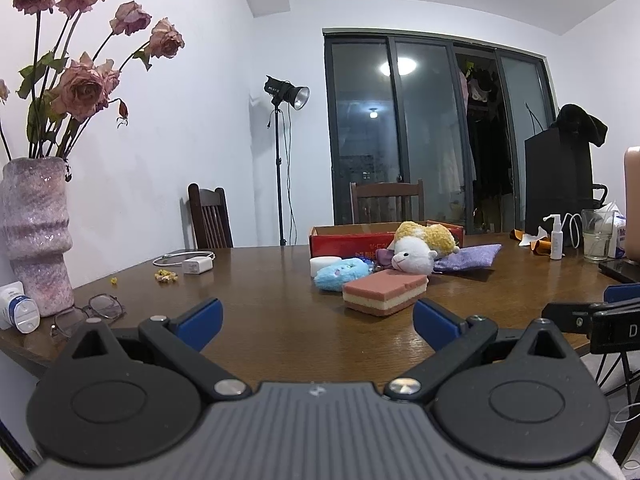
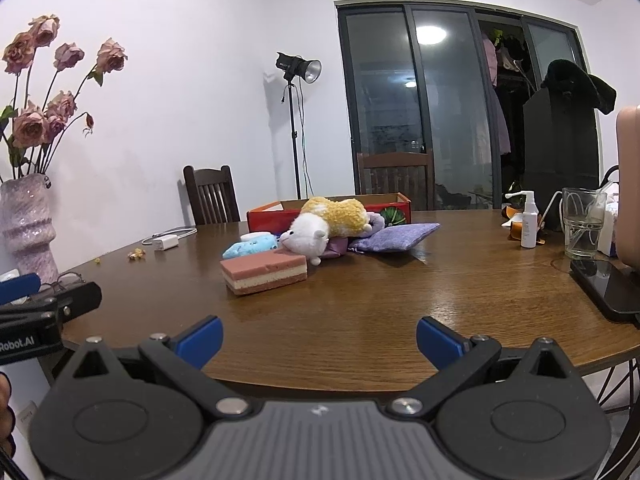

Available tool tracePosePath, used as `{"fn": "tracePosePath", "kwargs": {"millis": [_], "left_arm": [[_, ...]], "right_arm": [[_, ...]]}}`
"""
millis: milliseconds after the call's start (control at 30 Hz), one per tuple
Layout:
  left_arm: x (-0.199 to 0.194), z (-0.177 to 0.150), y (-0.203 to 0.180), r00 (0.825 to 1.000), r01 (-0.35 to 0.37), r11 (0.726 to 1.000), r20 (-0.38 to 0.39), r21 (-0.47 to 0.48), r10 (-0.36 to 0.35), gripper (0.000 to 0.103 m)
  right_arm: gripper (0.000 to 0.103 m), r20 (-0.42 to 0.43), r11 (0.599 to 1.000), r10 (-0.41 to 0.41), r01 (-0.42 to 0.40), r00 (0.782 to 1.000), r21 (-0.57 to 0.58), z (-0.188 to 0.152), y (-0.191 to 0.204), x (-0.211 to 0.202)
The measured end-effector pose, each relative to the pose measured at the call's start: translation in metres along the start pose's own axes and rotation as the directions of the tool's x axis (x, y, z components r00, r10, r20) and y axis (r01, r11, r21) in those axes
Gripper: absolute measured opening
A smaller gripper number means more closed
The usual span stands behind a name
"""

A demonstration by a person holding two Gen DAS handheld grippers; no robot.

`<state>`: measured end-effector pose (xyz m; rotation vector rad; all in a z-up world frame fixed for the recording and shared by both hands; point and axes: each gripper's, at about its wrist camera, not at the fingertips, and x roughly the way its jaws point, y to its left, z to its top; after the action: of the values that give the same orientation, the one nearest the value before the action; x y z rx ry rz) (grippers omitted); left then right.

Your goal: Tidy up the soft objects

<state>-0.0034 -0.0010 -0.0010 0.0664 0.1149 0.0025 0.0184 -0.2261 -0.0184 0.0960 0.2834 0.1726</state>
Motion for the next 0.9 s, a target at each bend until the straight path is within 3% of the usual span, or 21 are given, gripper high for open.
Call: {"fn": "tracePosePath", "kwargs": {"millis": [900], "left_arm": [[0.0004, -0.0001, -0.0009, 1.0, 0.013, 1.0, -0.002, 0.003, -0.013, 0.103]], "right_arm": [[0.103, -0.014, 1.0, 0.0, 0.0, 1.0, 0.018, -0.0022, -0.0013, 0.0026]]}}
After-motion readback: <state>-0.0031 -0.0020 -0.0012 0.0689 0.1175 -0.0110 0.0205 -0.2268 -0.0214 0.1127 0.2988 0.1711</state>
